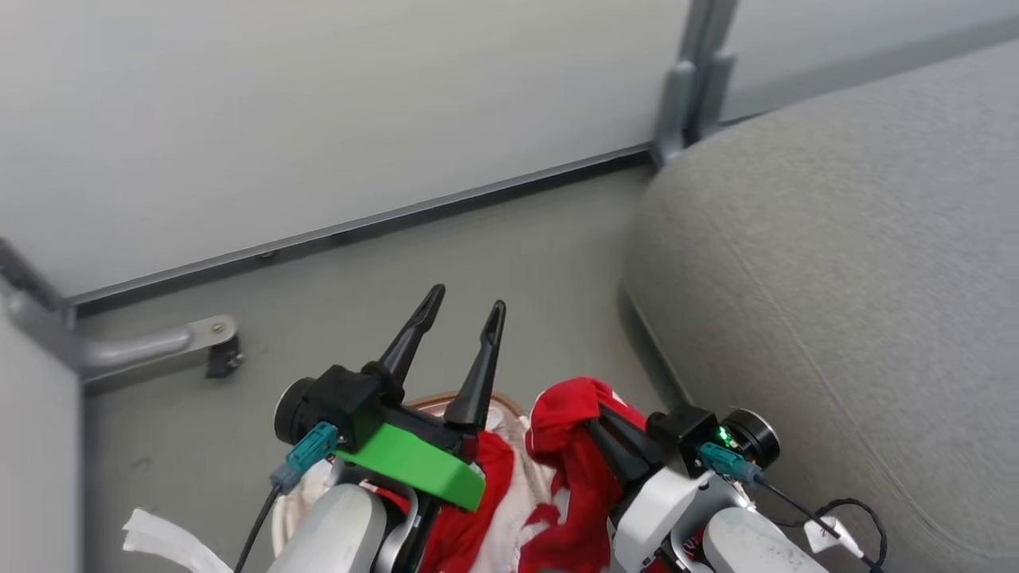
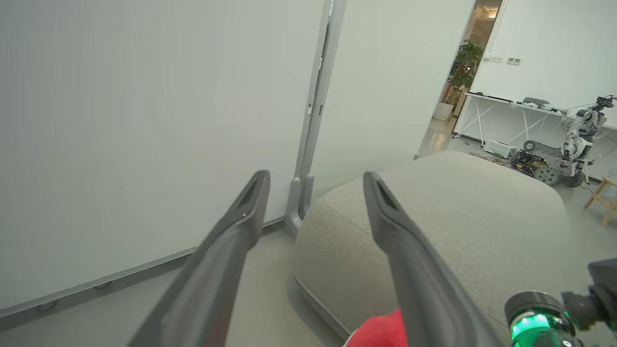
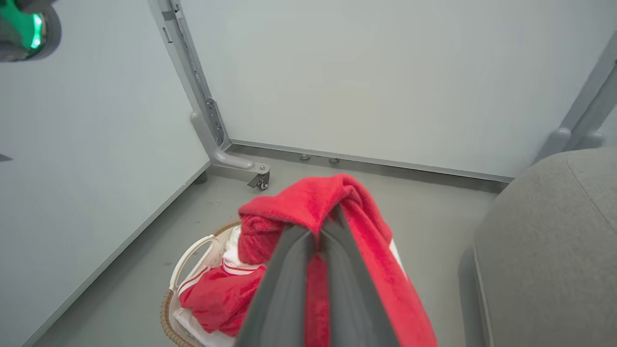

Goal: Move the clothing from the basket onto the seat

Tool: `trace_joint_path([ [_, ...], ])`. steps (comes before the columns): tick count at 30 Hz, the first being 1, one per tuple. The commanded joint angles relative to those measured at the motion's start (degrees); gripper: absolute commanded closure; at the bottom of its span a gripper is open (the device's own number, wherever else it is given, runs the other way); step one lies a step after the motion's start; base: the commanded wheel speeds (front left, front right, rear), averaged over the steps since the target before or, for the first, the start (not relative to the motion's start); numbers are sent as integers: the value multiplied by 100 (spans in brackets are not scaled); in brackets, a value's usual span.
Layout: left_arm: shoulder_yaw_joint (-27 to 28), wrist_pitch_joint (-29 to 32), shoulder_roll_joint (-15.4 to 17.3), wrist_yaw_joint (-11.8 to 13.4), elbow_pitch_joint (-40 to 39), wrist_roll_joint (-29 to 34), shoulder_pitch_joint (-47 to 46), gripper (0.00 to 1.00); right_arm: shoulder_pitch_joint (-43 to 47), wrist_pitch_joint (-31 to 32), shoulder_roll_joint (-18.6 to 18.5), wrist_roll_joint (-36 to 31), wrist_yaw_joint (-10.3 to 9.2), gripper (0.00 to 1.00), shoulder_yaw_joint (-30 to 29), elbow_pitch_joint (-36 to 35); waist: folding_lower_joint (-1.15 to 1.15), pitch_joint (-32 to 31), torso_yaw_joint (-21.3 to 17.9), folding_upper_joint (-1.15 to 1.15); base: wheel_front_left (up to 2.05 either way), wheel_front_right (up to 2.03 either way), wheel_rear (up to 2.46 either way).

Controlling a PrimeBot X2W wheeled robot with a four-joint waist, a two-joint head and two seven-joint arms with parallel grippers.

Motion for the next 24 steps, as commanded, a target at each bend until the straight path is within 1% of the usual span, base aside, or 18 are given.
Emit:
trace_joint_path([
  [1,54,5,41,-16,-14,27,78,0,37,-6,-16,5,-6,100,-33,-67,0,171,-919,0,0,0,0],
  [6,59,5,59,-16,-39,112,91,0,21,-6,-17,-146,-6,100,-330,-215,0,287,-1501,0,0,0,0],
  [11,-110,5,134,-16,-118,235,-7,0,-281,-6,-49,-429,-6,100,-849,-349,0,511,-1806,0,0,0,0],
  [16,-364,5,284,-16,-167,238,-169,0,-896,-6,-467,-718,-6,100,-1327,-424,0,862,-1787,0,0,0,0],
  [19,-532,5,401,-16,-209,233,-276,0,-1407,-6,-822,-878,-6,100,-1633,-403,0,1142,-1663,0,0,0,0],
  [21,-676,4,559,-16,-233,319,-400,0,-1750,-6,-1018,-979,-6,100,-1805,-323,0,1338,-1571,0,0,0,0],
  [24,-867,4,709,-16,-286,238,-557,0,-2279,-6,-1279,-1019,-6,100,-2150,-184,0,1640,-1388,0,0,0,0],
])
